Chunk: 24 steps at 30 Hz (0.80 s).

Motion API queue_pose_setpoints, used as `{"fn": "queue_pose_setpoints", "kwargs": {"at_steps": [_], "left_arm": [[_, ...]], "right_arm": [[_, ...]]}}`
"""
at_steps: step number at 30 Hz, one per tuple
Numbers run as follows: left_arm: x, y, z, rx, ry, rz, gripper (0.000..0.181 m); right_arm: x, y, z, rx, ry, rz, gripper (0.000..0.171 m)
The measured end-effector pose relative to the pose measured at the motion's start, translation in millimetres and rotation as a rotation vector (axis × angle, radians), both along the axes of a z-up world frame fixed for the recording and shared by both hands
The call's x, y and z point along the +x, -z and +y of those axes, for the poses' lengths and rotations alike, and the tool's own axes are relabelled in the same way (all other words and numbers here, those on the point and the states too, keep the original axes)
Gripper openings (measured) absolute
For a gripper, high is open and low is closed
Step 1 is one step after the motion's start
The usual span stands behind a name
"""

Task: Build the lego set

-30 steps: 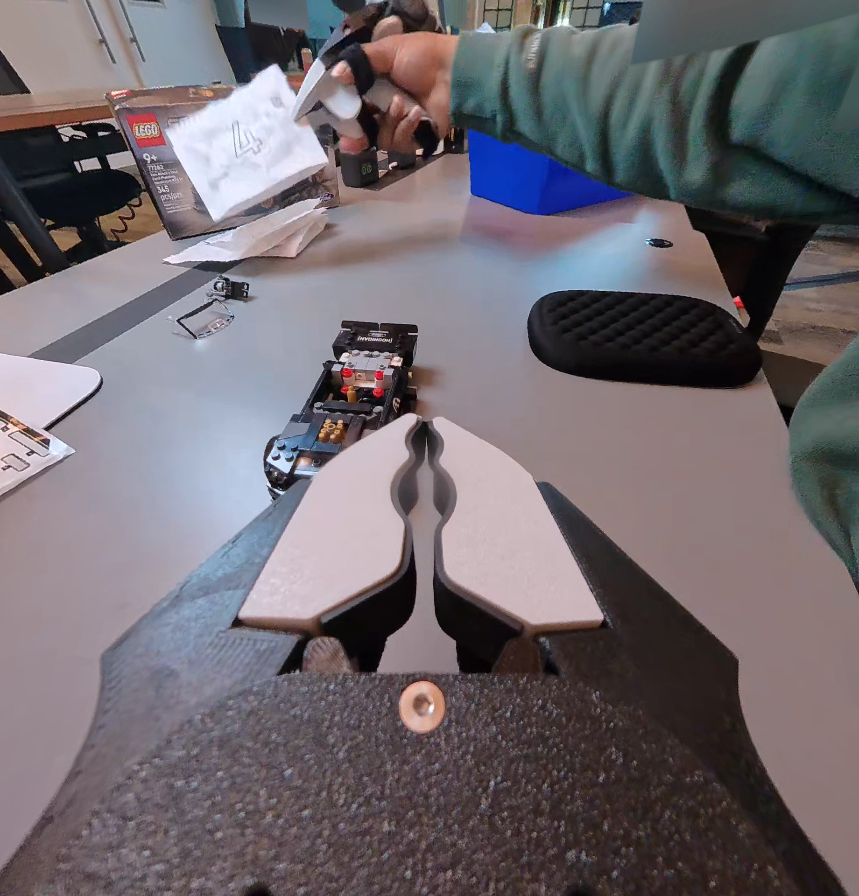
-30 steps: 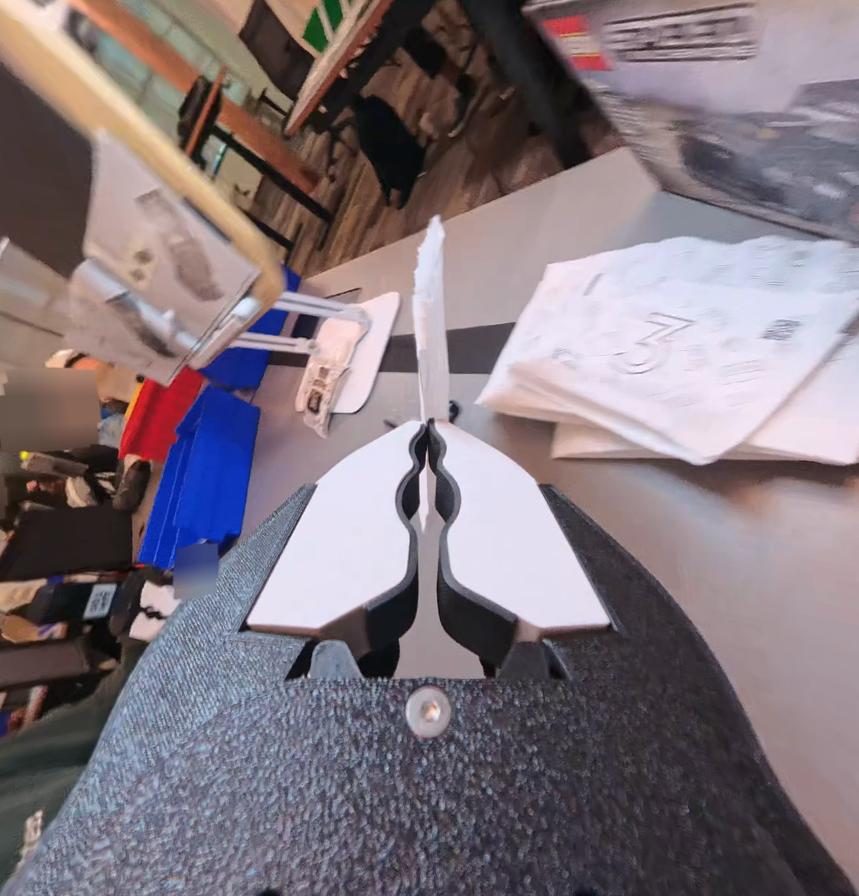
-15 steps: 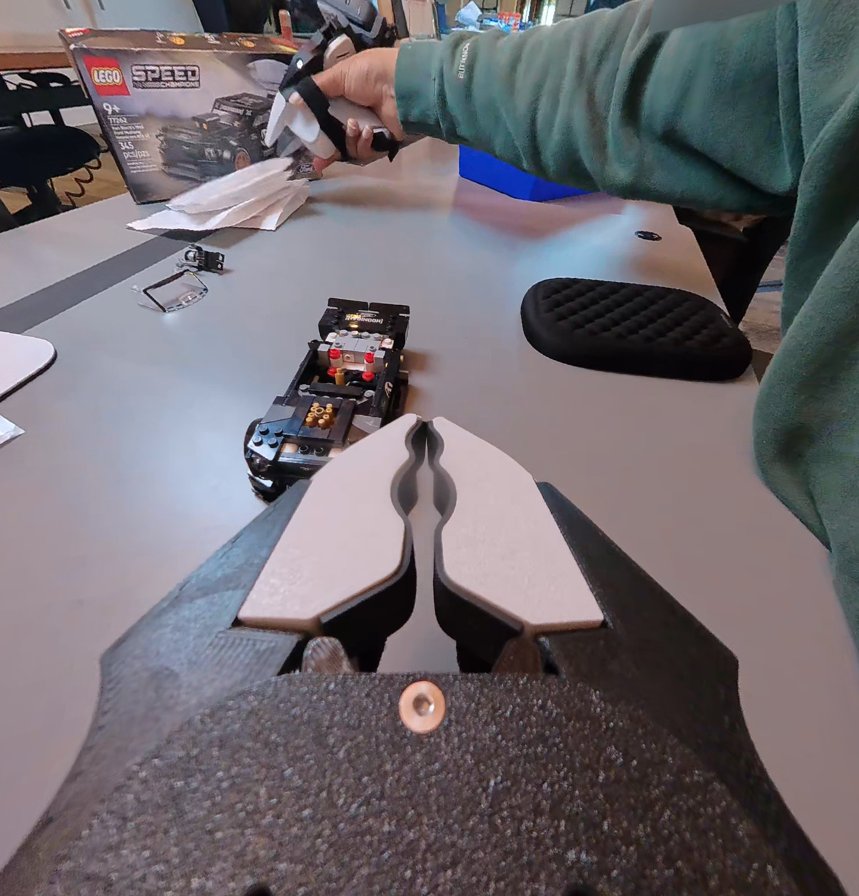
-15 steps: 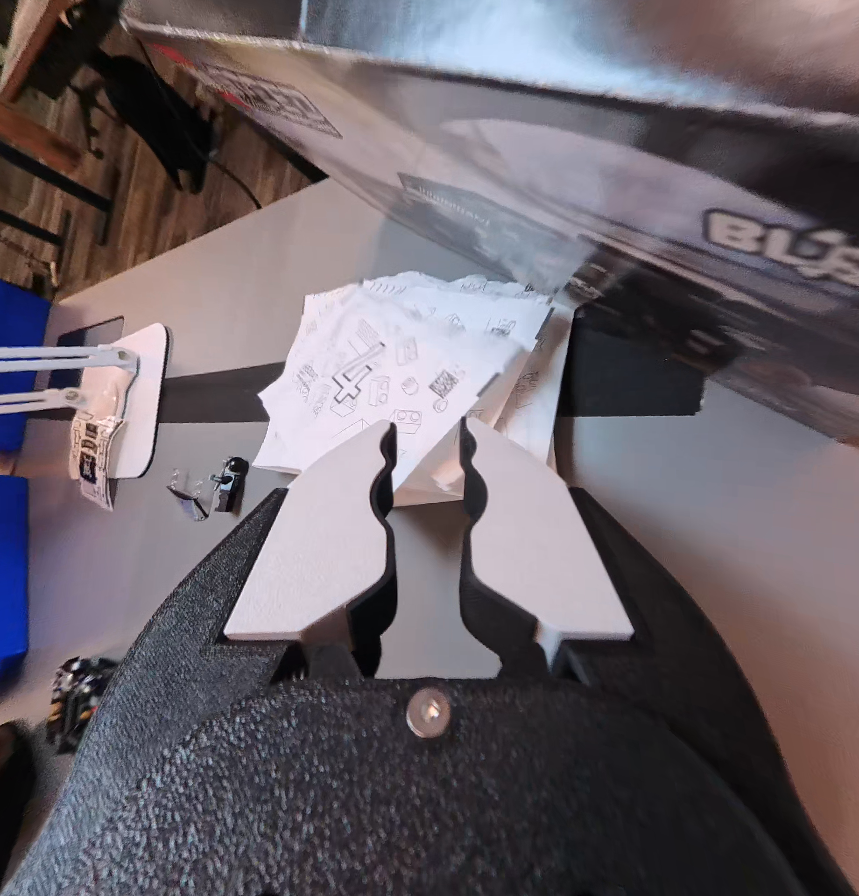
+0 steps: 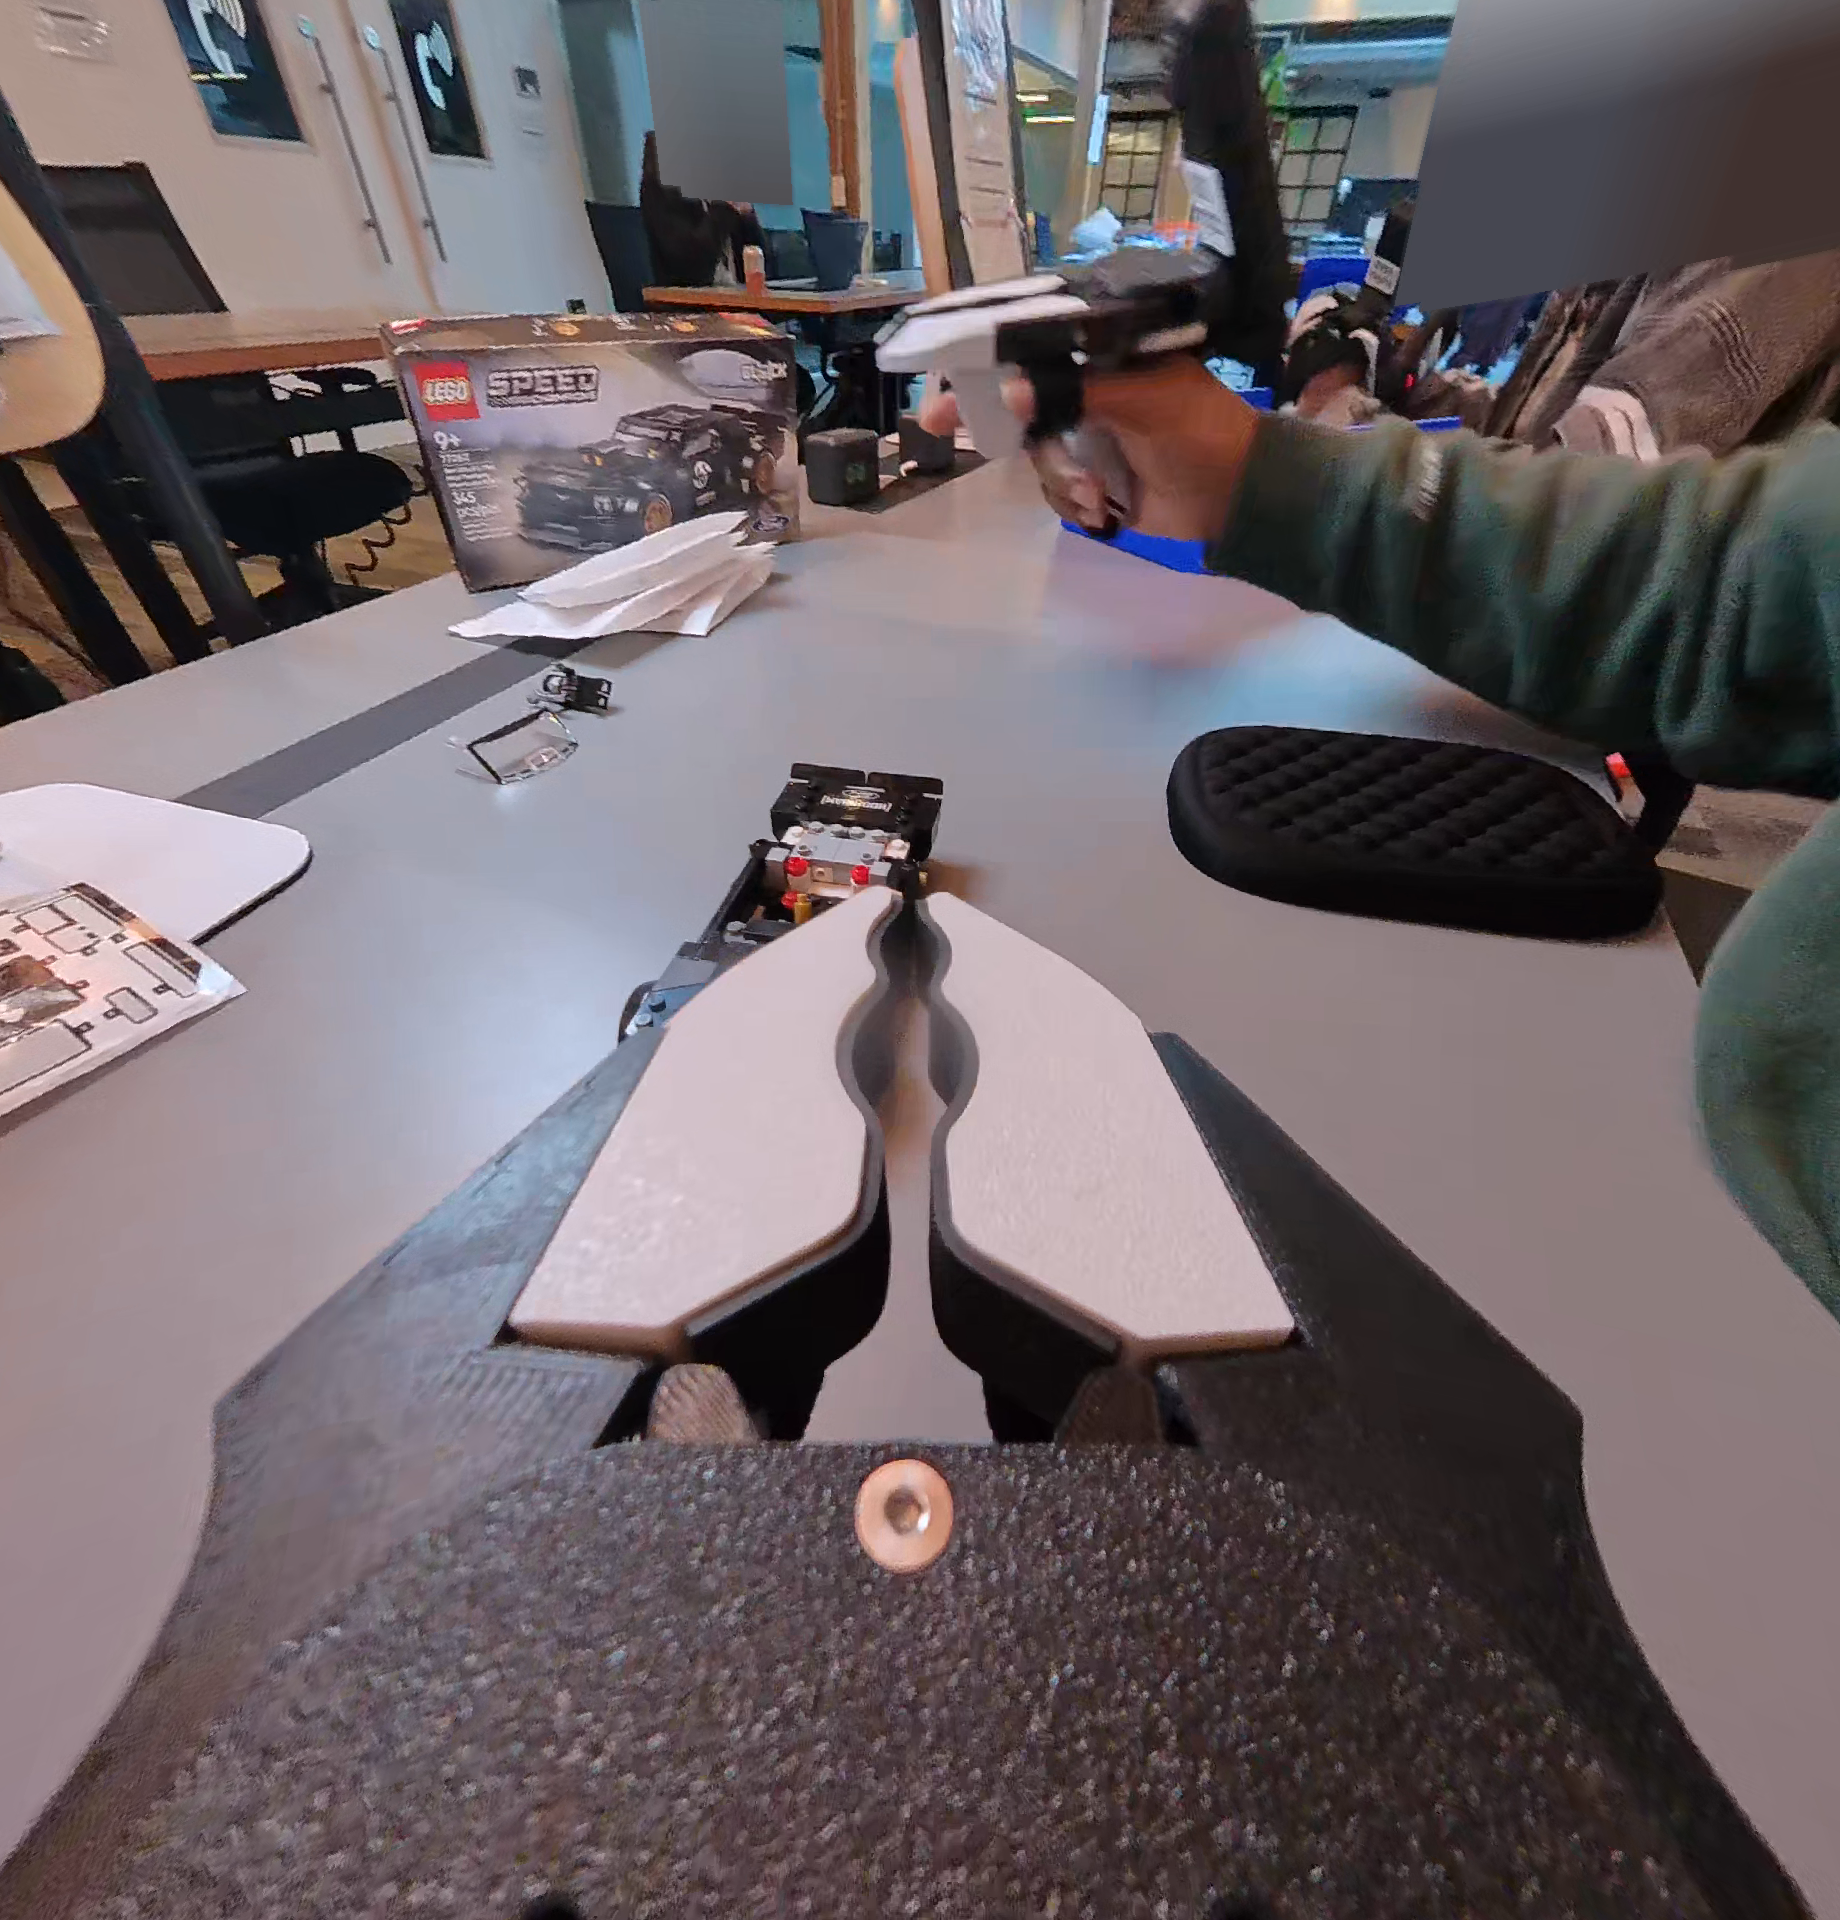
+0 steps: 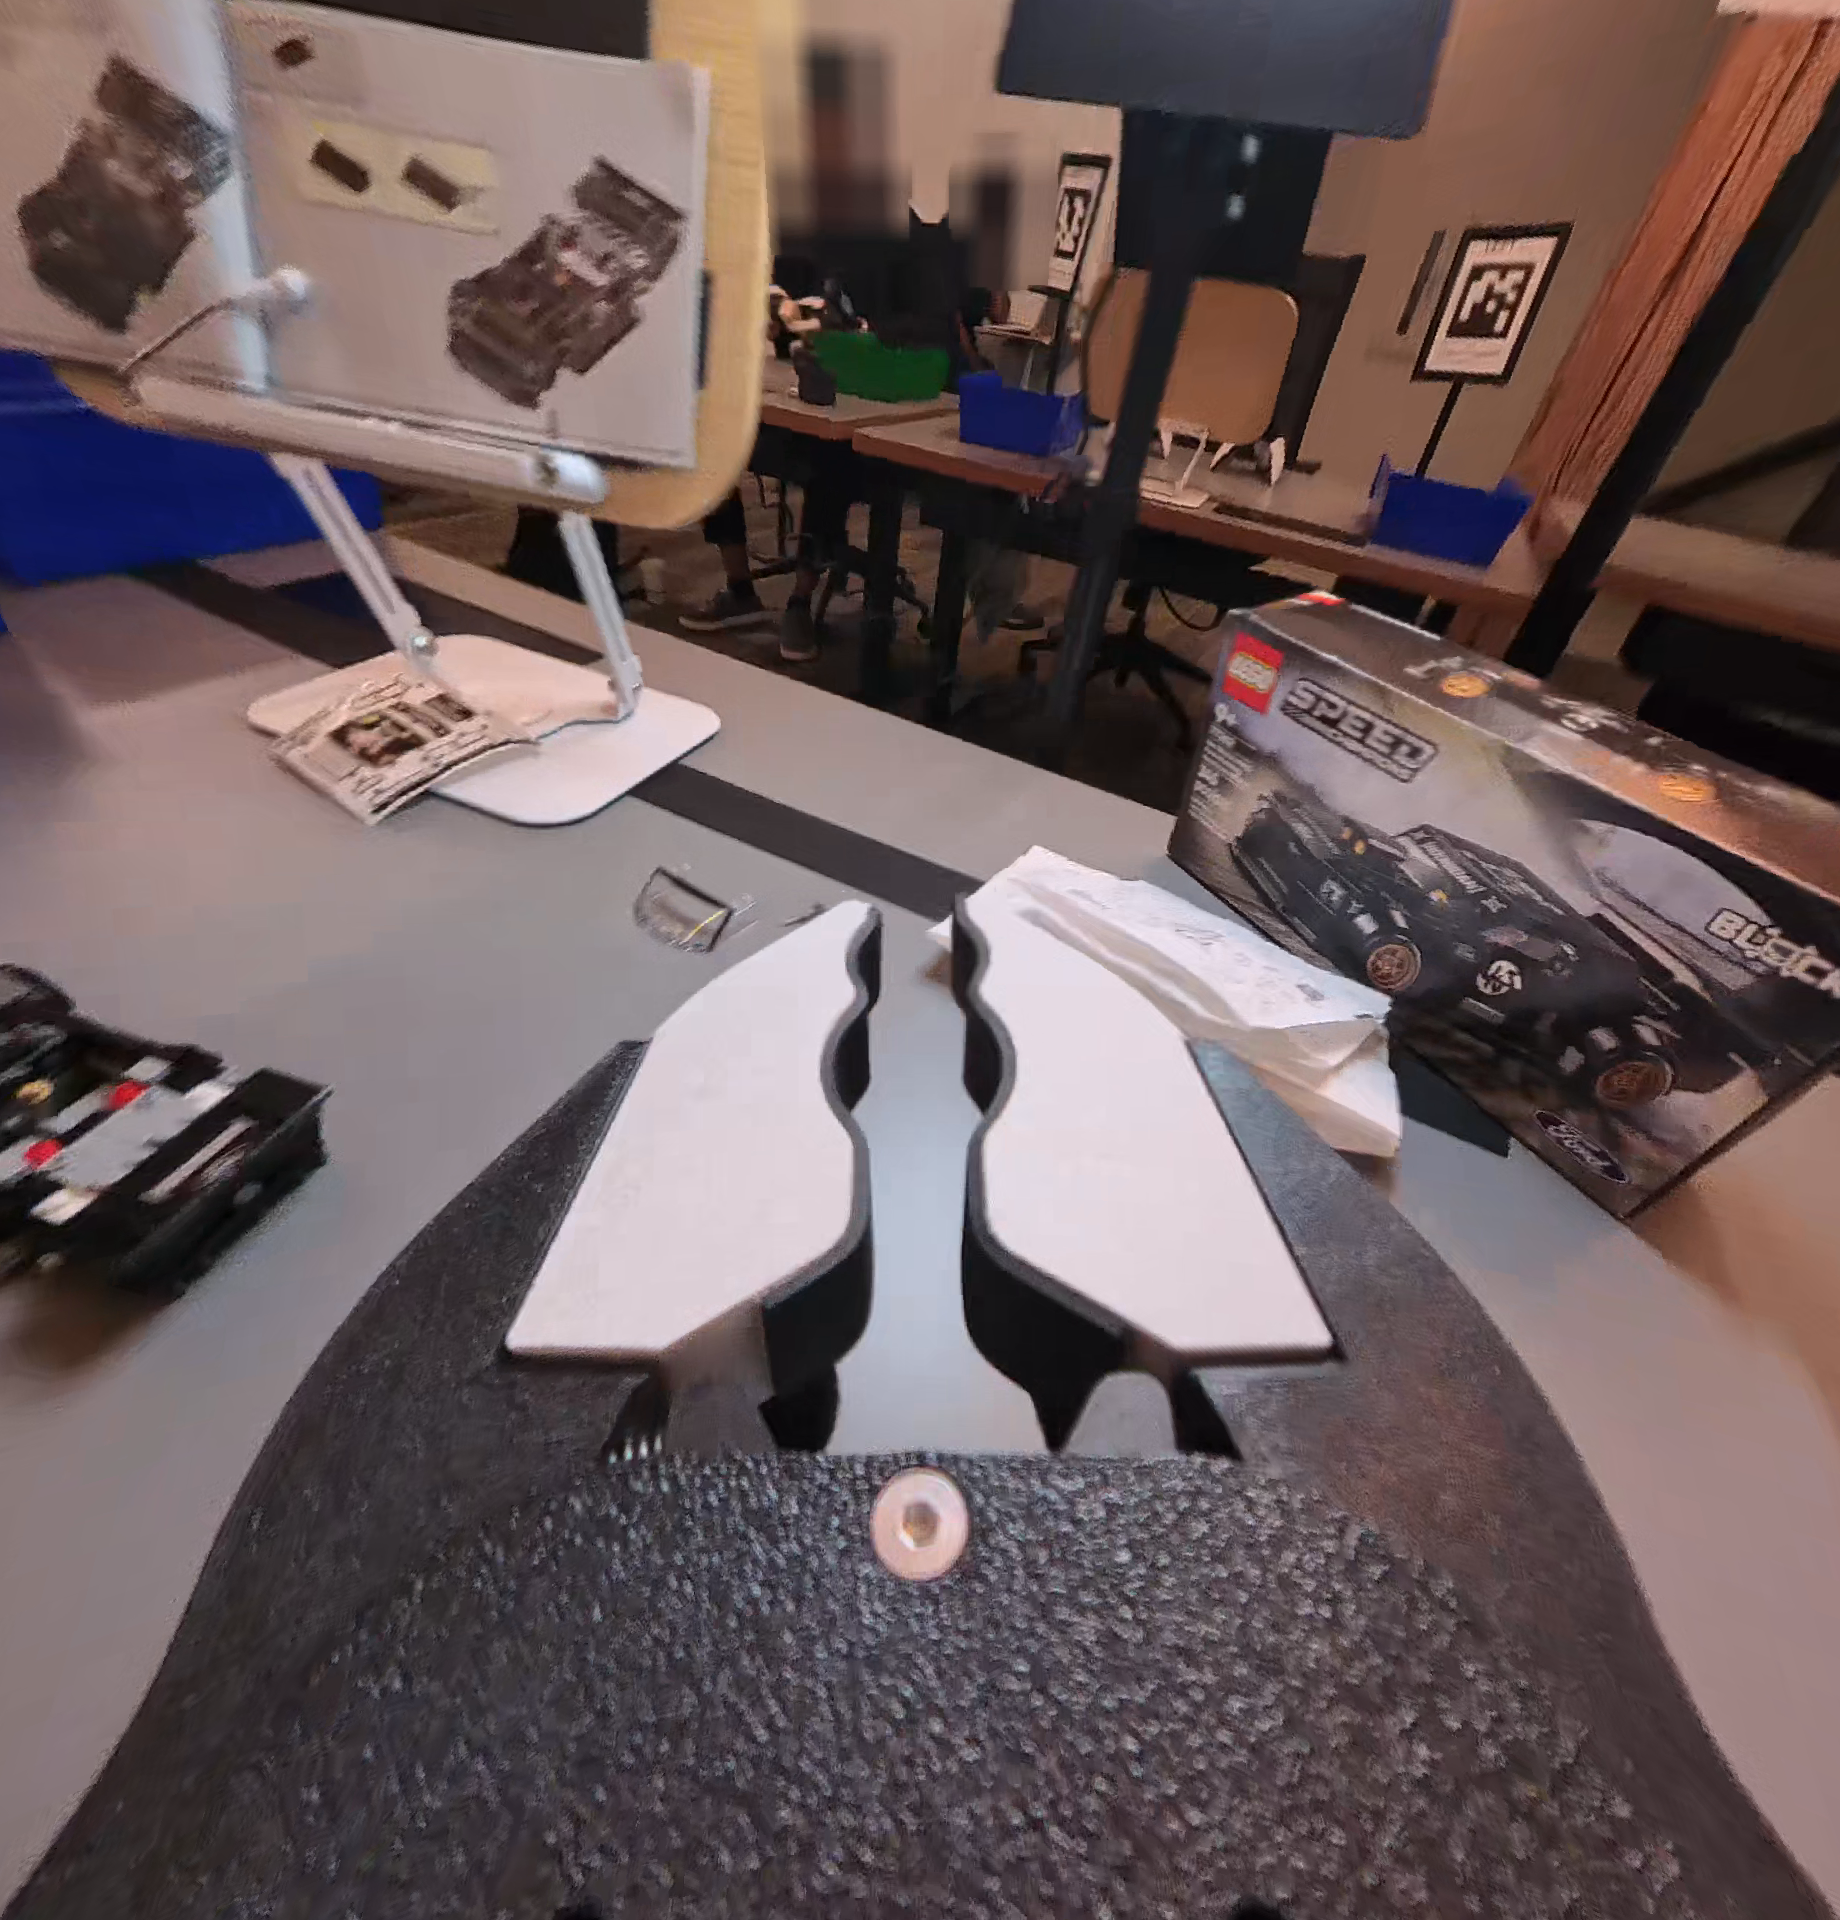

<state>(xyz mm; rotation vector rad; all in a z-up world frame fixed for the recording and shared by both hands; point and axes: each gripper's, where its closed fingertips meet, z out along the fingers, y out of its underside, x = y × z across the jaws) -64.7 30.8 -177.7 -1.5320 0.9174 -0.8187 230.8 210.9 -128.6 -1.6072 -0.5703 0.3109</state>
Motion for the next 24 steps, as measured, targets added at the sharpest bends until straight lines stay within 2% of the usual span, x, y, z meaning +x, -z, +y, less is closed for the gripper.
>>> {"fn": "queue_pose_setpoints", "kwargs": {"at_steps": [2,4,8,13,16,24], "left_arm": [[-3.4,-0.1,3.1,-0.015,-0.03,-0.002,0.008],[-7.2,0.4,5.6,-0.033,-0.056,-0.006,0.01],[-13.4,-5.8,7.9,-0.041,-0.087,-0.049,0.003],[-28.0,-13.2,19.8,0.08,-0.204,-0.04,0.0],[-35.9,-19.3,23.6,0.133,-0.245,-0.049,0.0],[-38.2,-12.6,28.2,0.166,-0.279,0.028,0.0]], "right_arm": [[-22.7,6.3,-28.6,0.006,-0.018,0.006,0.0],[-50.2,13.2,-55.2,-0.025,-0.076,0.051,0.0],[-95.9,24.4,-84.9,-0.051,-0.136,0.069,0.0],[-123.8,31.4,-90.5,-0.032,-0.13,0.04,0.0],[-123.5,49.9,-88.9,-0.013,-0.129,0.006,0.0],[-132.9,55.1,-96.4,-0.024,-0.216,0.0,0.017]]}}
